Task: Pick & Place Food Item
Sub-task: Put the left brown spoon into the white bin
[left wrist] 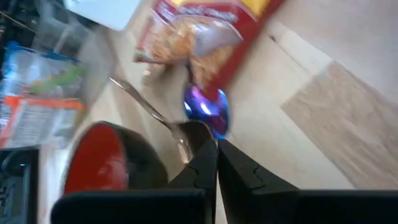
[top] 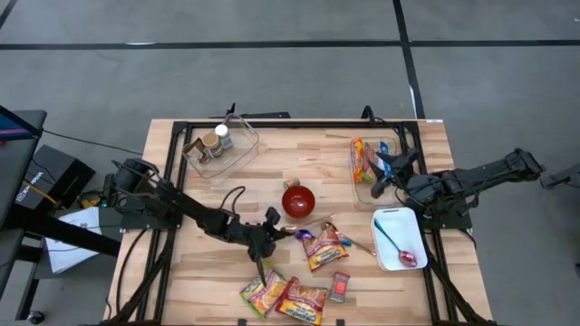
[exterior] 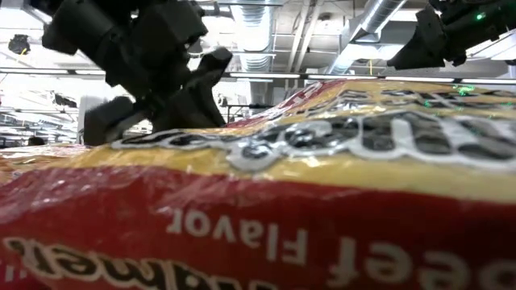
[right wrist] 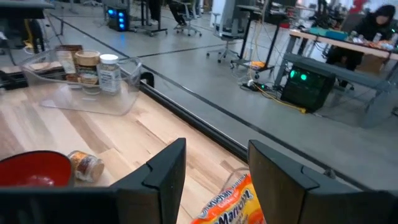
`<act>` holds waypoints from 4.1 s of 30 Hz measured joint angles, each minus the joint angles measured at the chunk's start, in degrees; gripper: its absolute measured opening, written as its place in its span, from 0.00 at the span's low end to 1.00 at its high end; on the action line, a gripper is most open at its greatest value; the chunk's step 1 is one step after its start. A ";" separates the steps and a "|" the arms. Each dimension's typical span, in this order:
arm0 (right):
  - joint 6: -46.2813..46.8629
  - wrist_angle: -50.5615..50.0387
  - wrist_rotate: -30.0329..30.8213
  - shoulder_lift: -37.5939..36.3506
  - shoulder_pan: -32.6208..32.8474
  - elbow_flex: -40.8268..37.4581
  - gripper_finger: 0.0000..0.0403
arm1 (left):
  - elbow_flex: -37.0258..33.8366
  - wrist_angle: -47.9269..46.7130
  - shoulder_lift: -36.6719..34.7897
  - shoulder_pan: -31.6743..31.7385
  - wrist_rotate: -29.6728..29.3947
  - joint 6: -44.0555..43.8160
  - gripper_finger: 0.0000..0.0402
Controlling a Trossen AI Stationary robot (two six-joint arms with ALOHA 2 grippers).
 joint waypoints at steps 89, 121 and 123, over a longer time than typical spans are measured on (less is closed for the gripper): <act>-32.77 -2.81 -19.40 56.70 7.73 33.44 0.14 | 0.33 5.26 -12.37 2.27 0.88 1.53 0.00; -25.39 -15.00 -17.52 55.26 9.07 35.12 0.00 | 0.35 6.56 -16.42 0.72 -12.48 -1.33 0.23; -20.65 -19.31 -17.28 54.42 9.64 36.46 0.00 | 0.35 4.53 -17.67 -0.11 -16.31 -1.75 0.25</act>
